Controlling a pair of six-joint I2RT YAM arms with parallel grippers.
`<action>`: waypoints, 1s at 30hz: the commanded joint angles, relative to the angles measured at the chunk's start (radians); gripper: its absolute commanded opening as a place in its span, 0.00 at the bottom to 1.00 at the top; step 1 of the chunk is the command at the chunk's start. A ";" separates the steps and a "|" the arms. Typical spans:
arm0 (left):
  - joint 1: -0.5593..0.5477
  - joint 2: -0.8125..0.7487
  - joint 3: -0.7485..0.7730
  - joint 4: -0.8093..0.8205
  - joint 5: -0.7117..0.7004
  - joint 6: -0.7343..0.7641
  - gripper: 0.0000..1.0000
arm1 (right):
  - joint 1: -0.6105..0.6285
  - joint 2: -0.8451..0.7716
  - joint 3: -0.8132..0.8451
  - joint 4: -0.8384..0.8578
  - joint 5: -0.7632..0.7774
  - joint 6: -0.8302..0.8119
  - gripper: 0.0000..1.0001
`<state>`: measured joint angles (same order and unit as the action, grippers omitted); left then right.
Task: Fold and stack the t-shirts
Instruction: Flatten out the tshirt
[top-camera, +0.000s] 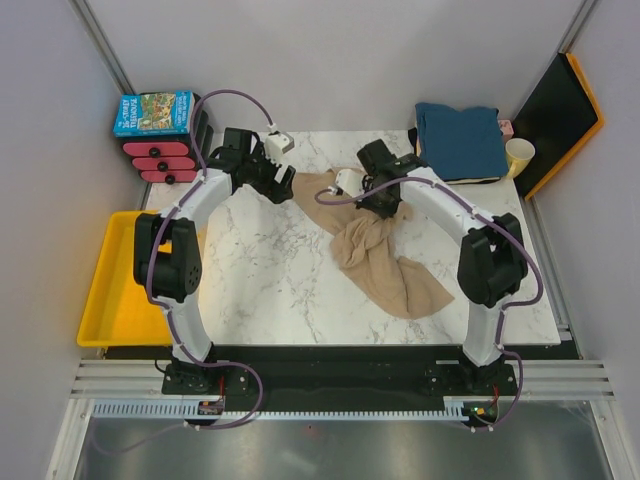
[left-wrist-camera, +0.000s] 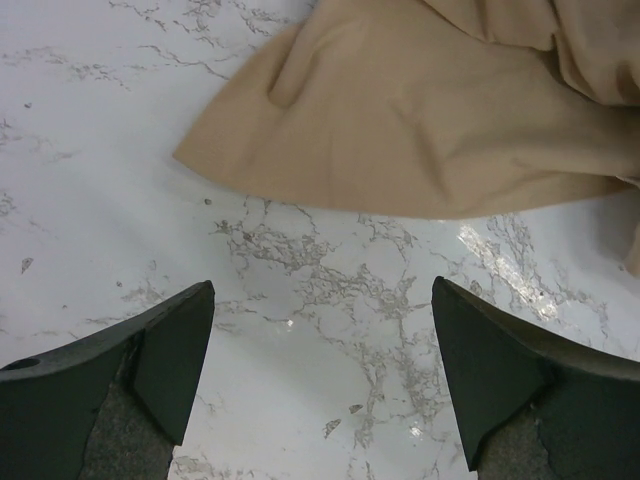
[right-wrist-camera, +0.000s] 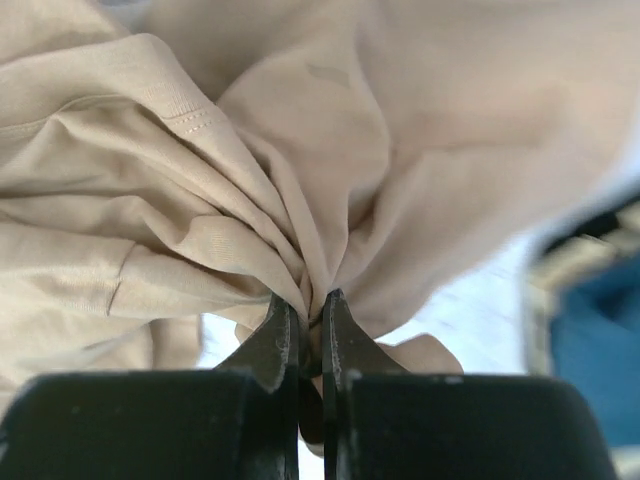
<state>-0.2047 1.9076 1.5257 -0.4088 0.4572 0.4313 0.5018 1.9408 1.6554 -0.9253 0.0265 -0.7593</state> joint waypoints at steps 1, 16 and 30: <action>0.001 -0.033 0.010 0.030 0.066 -0.020 0.96 | -0.051 -0.140 0.193 0.112 0.240 -0.081 0.00; -0.104 0.206 0.311 0.022 0.098 0.014 1.00 | -0.246 -0.279 0.003 0.276 0.426 -0.153 0.00; -0.221 0.211 0.320 0.200 -0.208 0.103 0.99 | -0.229 -0.322 0.203 0.145 0.146 -0.124 0.00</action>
<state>-0.5064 2.2402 1.9266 -0.3496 0.3779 0.5770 0.2535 1.6974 1.6802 -0.7570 0.3214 -0.8791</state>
